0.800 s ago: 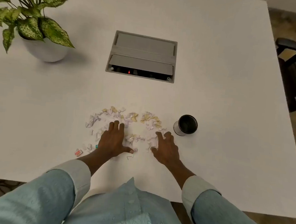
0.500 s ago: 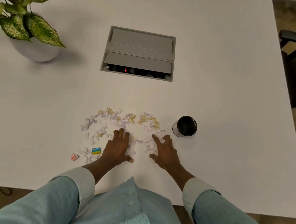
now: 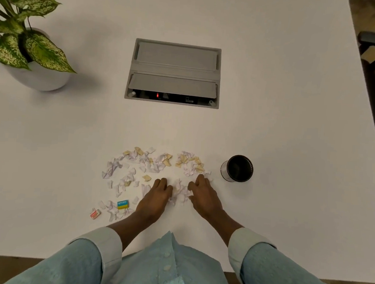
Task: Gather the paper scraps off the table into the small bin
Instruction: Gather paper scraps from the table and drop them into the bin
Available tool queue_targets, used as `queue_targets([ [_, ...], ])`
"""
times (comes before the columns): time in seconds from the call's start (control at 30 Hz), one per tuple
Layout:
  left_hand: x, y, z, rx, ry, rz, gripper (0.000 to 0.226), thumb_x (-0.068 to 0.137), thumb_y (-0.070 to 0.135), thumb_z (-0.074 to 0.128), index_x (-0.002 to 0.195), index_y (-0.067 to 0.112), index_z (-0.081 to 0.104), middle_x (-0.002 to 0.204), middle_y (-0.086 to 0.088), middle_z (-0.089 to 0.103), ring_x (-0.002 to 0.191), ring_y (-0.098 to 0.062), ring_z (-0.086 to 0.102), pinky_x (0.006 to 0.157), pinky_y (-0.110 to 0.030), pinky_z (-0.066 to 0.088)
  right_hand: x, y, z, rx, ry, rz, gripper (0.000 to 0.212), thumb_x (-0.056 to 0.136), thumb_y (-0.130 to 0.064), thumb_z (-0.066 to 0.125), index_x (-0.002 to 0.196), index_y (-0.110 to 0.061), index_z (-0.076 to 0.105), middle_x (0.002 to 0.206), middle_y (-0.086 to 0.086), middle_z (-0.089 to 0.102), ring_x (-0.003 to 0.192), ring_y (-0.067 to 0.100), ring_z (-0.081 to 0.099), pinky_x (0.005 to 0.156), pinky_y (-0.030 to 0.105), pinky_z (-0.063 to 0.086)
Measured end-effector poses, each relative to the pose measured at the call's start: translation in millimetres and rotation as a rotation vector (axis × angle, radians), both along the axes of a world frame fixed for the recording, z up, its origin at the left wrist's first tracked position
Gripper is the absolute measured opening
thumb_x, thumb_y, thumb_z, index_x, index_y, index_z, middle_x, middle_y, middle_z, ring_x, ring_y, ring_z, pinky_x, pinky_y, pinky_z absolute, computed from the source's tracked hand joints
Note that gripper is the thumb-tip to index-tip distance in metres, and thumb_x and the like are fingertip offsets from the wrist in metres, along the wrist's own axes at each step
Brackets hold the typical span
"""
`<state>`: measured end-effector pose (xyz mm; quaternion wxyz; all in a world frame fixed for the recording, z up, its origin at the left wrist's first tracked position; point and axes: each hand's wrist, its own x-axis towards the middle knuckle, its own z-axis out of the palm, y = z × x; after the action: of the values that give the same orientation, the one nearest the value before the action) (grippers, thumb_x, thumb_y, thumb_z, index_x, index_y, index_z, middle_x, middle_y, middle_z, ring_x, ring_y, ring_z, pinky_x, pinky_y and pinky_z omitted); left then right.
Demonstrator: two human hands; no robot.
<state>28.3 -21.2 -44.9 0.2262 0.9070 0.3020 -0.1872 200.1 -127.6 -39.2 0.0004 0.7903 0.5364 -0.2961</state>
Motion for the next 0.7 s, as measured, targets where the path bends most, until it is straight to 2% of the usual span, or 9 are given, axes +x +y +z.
queue_targets([
  [0.1,-1,7,-2,-0.03,-0.044,0.004,0.028,0.097,0.005,0.059,0.124,0.013,0.06,0.131,-0.009,0.056,0.115,-0.023,0.051,0.087,-0.026,0.045,2,1,1,0.005,-0.044,0.021,0.012,0.098,-0.008,0.055,0.11,-0.009,0.06,0.121,0.01,0.05,0.107,0.026,0.052,0.074,0.038,0.054],
  [0.23,2,13,-2,-0.062,-0.12,0.048,0.021,0.095,0.003,0.061,0.113,0.011,0.067,0.118,-0.01,0.063,0.106,-0.024,0.056,0.083,-0.028,0.044,4,-1,-4,0.034,-0.041,0.005,0.019,0.098,-0.006,0.049,0.109,-0.006,0.065,0.12,0.009,0.057,0.108,0.024,0.054,0.081,0.033,0.05],
  [0.33,8,13,2,-0.099,-0.224,0.153,0.016,0.091,-0.002,0.062,0.101,0.007,0.071,0.106,-0.011,0.066,0.097,-0.027,0.059,0.08,-0.033,0.047,5,-1,-2,0.058,0.02,-0.193,0.019,0.096,-0.009,0.057,0.106,-0.007,0.073,0.113,0.007,0.064,0.102,0.023,0.063,0.087,0.032,0.053],
  [0.43,22,7,12,-0.133,-0.331,0.254,0.012,0.086,-0.003,0.065,0.087,0.008,0.07,0.09,-0.008,0.066,0.083,-0.025,0.06,0.071,-0.037,0.051,6,-2,6,0.128,0.099,-0.498,0.011,0.088,-0.006,0.07,0.093,-0.009,0.08,0.102,0.006,0.072,0.092,0.021,0.068,0.079,0.027,0.053],
  [0.57,51,-6,30,-0.184,-0.437,0.36,0.018,0.082,-0.006,0.067,0.08,0.012,0.07,0.079,0.002,0.063,0.067,-0.011,0.053,0.06,-0.022,0.043,9,-12,23,0.27,0.188,-0.737,0.003,0.082,-0.009,0.08,0.084,-0.011,0.081,0.088,0.002,0.078,0.078,0.014,0.071,0.065,0.012,0.048],
  [0.7,84,-13,50,-0.237,-0.557,0.401,0.015,0.081,-0.003,0.072,0.079,0.012,0.072,0.078,0.002,0.067,0.068,-0.012,0.059,0.061,-0.03,0.051,23,-24,48,0.41,0.24,-0.869,0.01,0.078,-0.015,0.087,0.086,-0.012,0.081,0.082,-0.003,0.078,0.072,0.006,0.071,0.071,0.024,0.061],
])
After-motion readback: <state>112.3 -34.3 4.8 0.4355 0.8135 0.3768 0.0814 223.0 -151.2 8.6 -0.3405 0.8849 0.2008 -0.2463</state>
